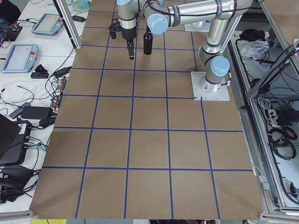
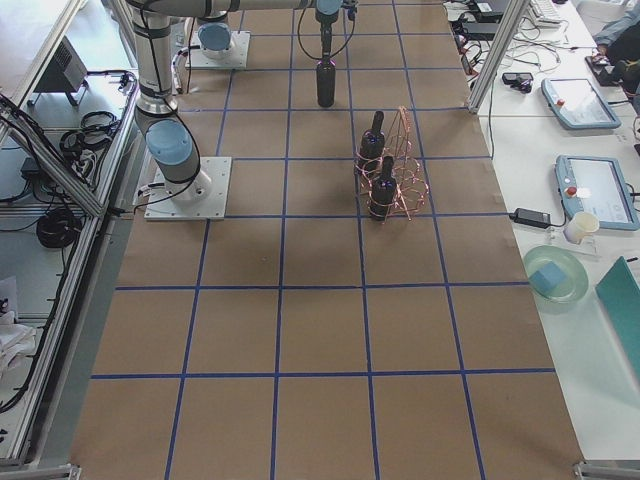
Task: Place wine into wine basket
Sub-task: 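Lower the right gripper onto the bottle neck and close it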
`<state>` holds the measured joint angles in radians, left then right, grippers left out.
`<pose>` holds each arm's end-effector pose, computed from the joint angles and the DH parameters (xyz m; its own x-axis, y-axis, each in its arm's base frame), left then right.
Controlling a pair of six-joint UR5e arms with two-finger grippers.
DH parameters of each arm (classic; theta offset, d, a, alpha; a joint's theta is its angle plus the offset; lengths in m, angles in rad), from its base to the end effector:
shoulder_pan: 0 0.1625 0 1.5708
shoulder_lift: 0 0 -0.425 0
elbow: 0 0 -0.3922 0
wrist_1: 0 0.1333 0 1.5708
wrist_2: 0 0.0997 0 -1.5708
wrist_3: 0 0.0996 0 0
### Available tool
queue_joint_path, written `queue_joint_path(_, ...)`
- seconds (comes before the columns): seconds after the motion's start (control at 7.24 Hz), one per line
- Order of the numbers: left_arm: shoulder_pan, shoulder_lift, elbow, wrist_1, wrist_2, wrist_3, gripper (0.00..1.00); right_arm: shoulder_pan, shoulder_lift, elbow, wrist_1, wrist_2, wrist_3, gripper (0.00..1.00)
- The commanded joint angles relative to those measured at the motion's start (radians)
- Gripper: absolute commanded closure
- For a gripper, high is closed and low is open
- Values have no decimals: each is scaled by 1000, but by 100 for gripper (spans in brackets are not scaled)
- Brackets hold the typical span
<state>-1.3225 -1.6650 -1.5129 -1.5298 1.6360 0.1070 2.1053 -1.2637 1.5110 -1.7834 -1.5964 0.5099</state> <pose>0.0078 -0.5469 0.4725 -0.9879 -0.1406 -0.0653 -0.1411 0.9900 0.0023 0.4207 -0.4539 0.3686 -0.9989 -0.0254 0.0393 -0.0247 0.9995 0.0178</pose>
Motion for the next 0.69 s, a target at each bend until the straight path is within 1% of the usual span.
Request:
queue_joint_path(0.0,0,2,-12,0,-4,0,0,-8,-2,2,-27,1,-11,22)
queue_joint_path(0.14,-1,2,-16,0,-7,0,0,-10,-2,3,-27,1,-23,25)
queue_joint_path(0.28,0,2,-16,0,-2,0,0,-13,-2,3,-27,1,-22,31)
queue_joint_path(0.55,-1,5,-16,0,-5,0,0,-22,-8,3,-22,4,-22,33)
